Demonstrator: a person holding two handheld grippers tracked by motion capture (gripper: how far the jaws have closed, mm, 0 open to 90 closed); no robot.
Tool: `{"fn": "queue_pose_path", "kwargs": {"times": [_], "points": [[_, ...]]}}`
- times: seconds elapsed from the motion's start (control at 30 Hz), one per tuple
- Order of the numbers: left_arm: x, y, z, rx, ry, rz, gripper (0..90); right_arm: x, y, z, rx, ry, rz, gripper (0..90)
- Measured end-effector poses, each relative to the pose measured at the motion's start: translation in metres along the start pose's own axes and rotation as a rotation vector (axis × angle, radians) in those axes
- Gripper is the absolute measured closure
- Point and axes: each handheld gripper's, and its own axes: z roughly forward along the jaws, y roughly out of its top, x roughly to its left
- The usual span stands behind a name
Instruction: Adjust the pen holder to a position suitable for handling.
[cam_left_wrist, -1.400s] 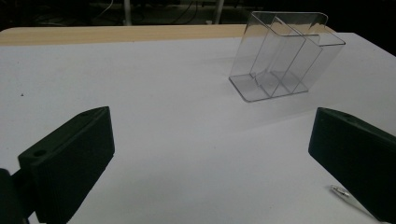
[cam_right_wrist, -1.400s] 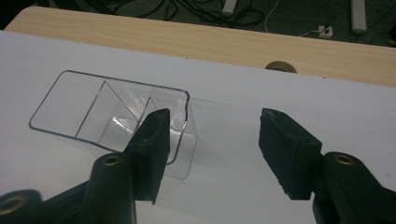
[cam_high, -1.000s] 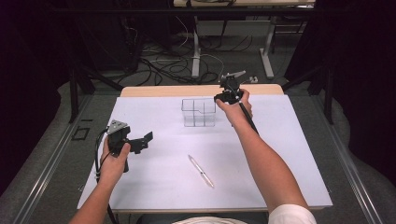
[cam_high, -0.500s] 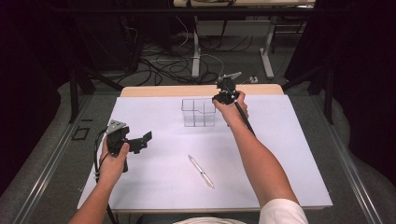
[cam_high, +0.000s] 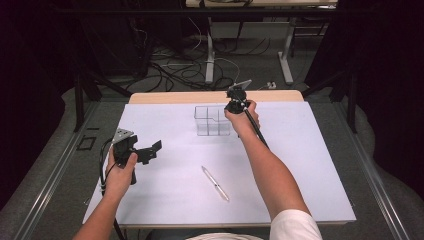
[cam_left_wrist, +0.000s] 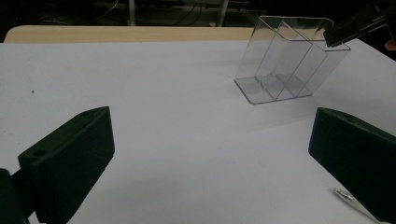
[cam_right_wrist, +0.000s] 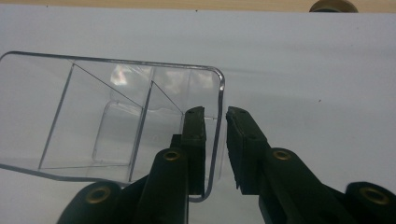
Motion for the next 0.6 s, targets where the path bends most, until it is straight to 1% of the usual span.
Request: {"fn": "queue_pose_path", "kwargs": {"times": [0.13, 0.2, 0.33, 0.4, 0.47, 0.57, 0.6], "points": [[-0.0002, -0.0003, 0.0008, -0.003, 0.001, 0.002, 0.2, -0.0003, -0.0003, 0.0007, 0.009, -0.005, 0.007, 83.1], [-0.0009, -0.0005, 0.0011, -0.003, 0.001, 0.002, 0.2, -0.0006, -0.0003, 0.0011, 0.006, -0.008, 0.011, 84.6], [-0.0008, -0.0005, 0.0012, -0.003, 0.002, 0.002, 0.2, 0.0003, -0.0002, 0.0013, 0.011, -0.015, 0.017, 85.3], [-0.0006, -0.0006, 0.0012, -0.003, 0.002, 0.002, 0.2, 0.0020, 0.0002, 0.0011, 0.015, -0.029, 0.029, 86.0], [-0.0006, -0.0006, 0.0013, -0.003, 0.002, 0.002, 0.2, 0.0029, 0.0007, 0.0010, 0.018, -0.034, 0.040, 86.3], [-0.0007, -0.0006, 0.0015, -0.002, 0.001, 0.002, 0.2, 0.0026, 0.0015, 0.0003, 0.027, -0.037, 0.041, 86.8], [-0.0006, -0.0006, 0.0015, -0.002, 0.001, 0.002, 0.2, 0.0029, 0.0017, 0.0003, 0.028, -0.040, 0.051, 87.0]]}}
